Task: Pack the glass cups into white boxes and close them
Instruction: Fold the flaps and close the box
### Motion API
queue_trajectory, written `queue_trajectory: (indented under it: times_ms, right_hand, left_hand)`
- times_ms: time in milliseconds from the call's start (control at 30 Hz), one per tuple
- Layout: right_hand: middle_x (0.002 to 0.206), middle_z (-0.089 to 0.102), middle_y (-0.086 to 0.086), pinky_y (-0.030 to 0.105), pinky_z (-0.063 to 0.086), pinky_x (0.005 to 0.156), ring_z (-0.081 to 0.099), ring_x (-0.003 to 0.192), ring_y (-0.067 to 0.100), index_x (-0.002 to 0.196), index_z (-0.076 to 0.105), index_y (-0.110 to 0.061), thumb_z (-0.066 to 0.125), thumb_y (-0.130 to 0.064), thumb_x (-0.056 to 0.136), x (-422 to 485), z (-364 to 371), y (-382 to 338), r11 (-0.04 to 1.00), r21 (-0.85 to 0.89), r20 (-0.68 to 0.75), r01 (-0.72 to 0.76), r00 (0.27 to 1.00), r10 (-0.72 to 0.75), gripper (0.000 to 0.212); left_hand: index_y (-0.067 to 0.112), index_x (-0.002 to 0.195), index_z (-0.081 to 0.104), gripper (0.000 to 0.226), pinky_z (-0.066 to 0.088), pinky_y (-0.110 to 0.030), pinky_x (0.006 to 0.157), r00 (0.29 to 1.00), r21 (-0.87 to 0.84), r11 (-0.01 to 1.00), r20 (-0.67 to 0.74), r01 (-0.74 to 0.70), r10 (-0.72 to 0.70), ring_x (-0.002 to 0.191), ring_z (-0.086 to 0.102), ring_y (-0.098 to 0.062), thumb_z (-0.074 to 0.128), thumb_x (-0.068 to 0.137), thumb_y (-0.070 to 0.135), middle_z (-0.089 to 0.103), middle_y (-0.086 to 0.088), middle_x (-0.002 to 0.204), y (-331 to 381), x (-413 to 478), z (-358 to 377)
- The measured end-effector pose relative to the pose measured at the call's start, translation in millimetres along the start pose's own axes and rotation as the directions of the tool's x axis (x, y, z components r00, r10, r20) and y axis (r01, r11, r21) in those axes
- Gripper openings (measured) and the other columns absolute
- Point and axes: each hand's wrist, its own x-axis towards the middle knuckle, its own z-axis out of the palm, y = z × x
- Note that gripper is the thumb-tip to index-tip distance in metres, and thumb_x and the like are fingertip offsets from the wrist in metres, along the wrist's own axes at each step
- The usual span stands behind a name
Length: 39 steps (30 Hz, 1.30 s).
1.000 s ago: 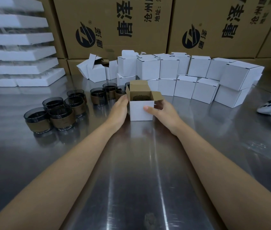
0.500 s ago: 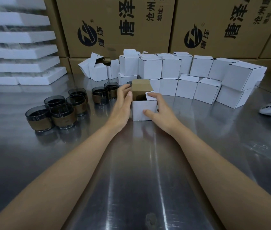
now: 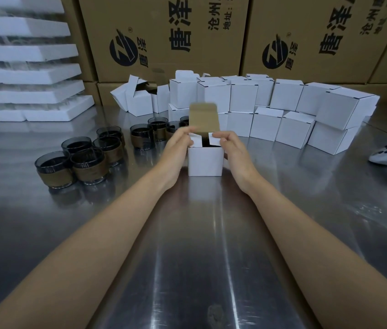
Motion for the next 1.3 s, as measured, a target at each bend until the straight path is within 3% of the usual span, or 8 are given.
queue_trajectory:
  times_ms: [167,300,433,500,600,733,933,1300]
  right_hand:
    - [0.117,0.059,-0.019,0.020,0.041,0.096,0.054,0.108,-0.002,0.142,0.033,-0.023,0.044,-0.013,0.098,3,-1,2,0.998,0.044,-0.040,-0.037,0.998,0.038,0.047]
    - [0.125,0.056,-0.009,0.028,0.039,0.105,0.052,0.117,0.007,0.145,0.037,-0.023,0.046,-0.017,0.098,6,-1,1,0.995,0.042,-0.060,-0.096,0.993,0.098,0.048]
    - [0.115,0.061,-0.011,0.013,0.045,0.081,0.057,0.098,-0.003,0.131,0.055,-0.022,0.042,-0.016,0.099,4,-1,0,0.993,0.074,-0.030,-0.088,0.995,0.090,0.035]
    - [0.116,0.062,-0.010,0.020,0.046,0.092,0.057,0.106,0.002,0.126,0.058,-0.024,0.040,-0.019,0.100,5,-1,1,0.991,0.097,-0.025,-0.097,0.995,0.100,0.032]
    - [0.125,0.060,-0.005,0.035,0.038,0.107,0.053,0.122,0.013,0.124,0.058,-0.025,0.039,-0.040,0.101,7,-4,4,0.981,0.154,0.019,-0.122,0.993,0.120,0.033]
    - [0.126,0.057,-0.011,0.017,0.047,0.089,0.057,0.111,0.001,0.134,0.050,-0.027,0.058,-0.045,0.088,1,-5,7,0.995,0.079,0.090,-0.068,0.994,0.061,0.050]
    - [0.120,0.054,-0.022,0.011,0.041,0.083,0.050,0.105,-0.015,0.138,0.045,-0.032,0.048,-0.054,0.095,1,-2,7,0.999,-0.050,0.044,-0.009,0.999,0.011,0.048]
    - [0.128,0.055,-0.002,0.038,0.044,0.104,0.055,0.119,0.014,0.132,0.050,-0.027,0.056,-0.048,0.094,3,1,8,0.999,-0.029,0.025,-0.028,0.999,0.029,0.043]
  left_hand:
    - [0.034,0.148,0.028,0.073,0.038,-0.038,0.105,1.000,-0.140,0.990,0.024,-0.015,0.018,0.126,0.053,-0.019,0.037,0.086,-0.004,0.061,0.009,0.131,0,3,-3]
    - [0.026,0.121,0.057,0.045,0.043,-0.033,0.090,0.999,-0.060,0.998,0.034,0.002,0.000,0.109,0.057,-0.020,0.040,0.087,0.001,0.063,0.003,0.119,-2,2,-8]
    - [0.023,0.092,0.061,0.027,0.044,-0.034,0.083,1.000,-0.059,0.998,0.002,0.013,-0.013,0.097,0.059,-0.018,0.042,0.089,0.004,0.067,0.009,0.108,-3,3,-7]
    - [0.024,0.086,0.060,0.026,0.045,-0.038,0.087,1.000,-0.037,0.999,-0.011,0.001,-0.002,0.103,0.060,-0.020,0.042,0.091,0.006,0.066,0.011,0.112,-4,3,-6]
    - [0.026,0.088,0.058,0.023,0.045,-0.039,0.097,1.000,0.064,0.998,-0.011,-0.017,0.018,0.116,0.057,-0.019,0.041,0.095,0.010,0.061,0.012,0.123,-7,3,-5]
    - [0.018,0.099,0.058,0.018,0.047,-0.023,0.082,0.999,-0.012,0.999,0.011,-0.040,0.040,0.108,0.056,-0.016,0.040,0.099,0.017,0.060,0.001,0.123,-10,2,-5]
    - [0.025,0.124,0.045,0.021,0.035,-0.013,0.096,0.951,0.329,0.898,0.193,-0.293,0.240,0.117,0.043,0.000,0.042,0.104,0.025,0.039,0.001,0.135,-17,-7,-6]
    - [0.011,0.126,0.047,0.025,0.035,-0.041,0.110,0.960,0.347,0.897,0.157,-0.274,0.232,0.125,0.045,-0.020,0.040,0.104,0.021,0.044,-0.011,0.134,-10,-12,-4]
